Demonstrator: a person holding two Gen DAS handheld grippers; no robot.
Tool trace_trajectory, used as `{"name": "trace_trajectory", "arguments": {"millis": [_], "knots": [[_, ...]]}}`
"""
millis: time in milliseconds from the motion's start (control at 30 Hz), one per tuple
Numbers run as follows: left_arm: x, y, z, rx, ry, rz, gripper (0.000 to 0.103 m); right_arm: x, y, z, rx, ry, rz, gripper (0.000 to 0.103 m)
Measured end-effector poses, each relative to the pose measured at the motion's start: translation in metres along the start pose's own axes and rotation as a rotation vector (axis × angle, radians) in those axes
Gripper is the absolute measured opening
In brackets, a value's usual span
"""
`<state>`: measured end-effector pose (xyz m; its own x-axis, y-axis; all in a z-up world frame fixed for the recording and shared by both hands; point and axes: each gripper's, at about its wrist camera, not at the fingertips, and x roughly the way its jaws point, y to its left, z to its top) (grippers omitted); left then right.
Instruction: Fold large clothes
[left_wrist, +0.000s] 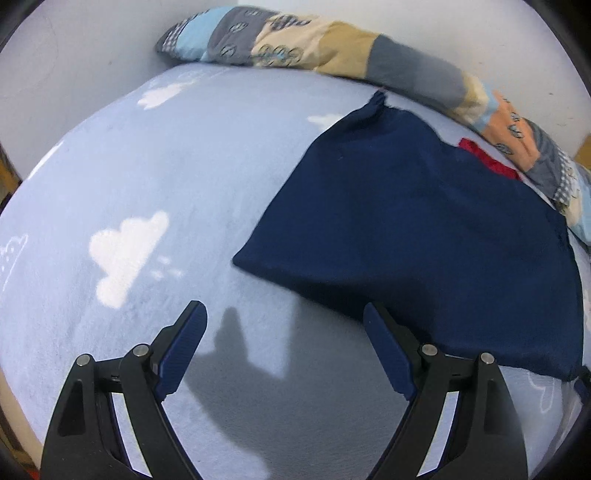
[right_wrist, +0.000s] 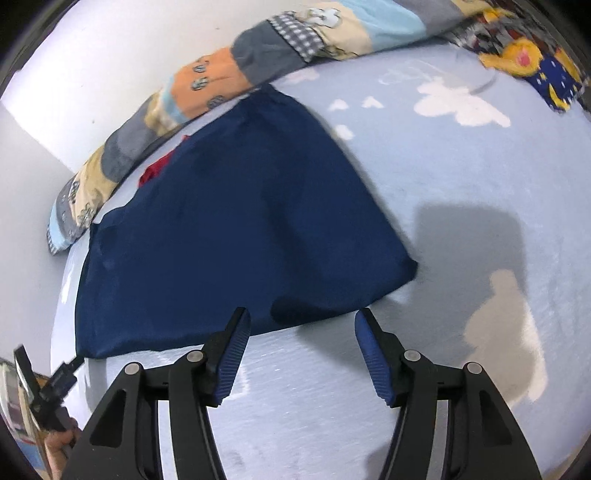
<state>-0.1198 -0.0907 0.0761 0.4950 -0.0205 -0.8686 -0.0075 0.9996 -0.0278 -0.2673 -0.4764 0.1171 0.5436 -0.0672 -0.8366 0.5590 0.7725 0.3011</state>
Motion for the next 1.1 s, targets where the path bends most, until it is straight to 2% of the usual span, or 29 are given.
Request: {"name": "trace_trajectory", "arguments": {"millis": [100,200,300,500,667,733,933,1100], "knots": [[-0.003,-0.016,0.001,0.062,-0.036,-0.025,0.088,0.001,0.009,0.001,-0.071,-0.026,-0.044,0.061],[0.002,-0.037,-0.002,0.154,-0.043,-0.033,0.088,0.015,0.008,0.0,-0.09,0.012,-0.062,0.061],[0.011,-0.047,-0.006,0.202,-0.015,-0.038,0.088,0.027,0.0,-0.002,-0.074,0.074,-0.072,0.061],[0.013,-0.044,-0.003,0.185,0.01,-0.072,0.088,0.024,-0.001,-0.003,-0.047,0.071,-0.061,0.062],[-0.01,-0.05,0.004,0.21,-0.087,-0.076,0.088,0.008,0.008,0.003,-0.072,-0.021,-0.067,0.061],[-0.012,-0.053,0.005,0.232,-0.103,-0.088,0.088,0.009,0.012,0.004,-0.087,-0.032,-0.064,0.061],[0.016,-0.06,-0.001,0.272,-0.019,-0.077,0.088,0.028,0.013,0.001,-0.092,0.041,-0.067,0.062],[0.017,-0.059,0.0,0.26,-0.007,-0.091,0.089,0.028,0.01,0.002,-0.078,0.051,-0.054,0.063]]}}
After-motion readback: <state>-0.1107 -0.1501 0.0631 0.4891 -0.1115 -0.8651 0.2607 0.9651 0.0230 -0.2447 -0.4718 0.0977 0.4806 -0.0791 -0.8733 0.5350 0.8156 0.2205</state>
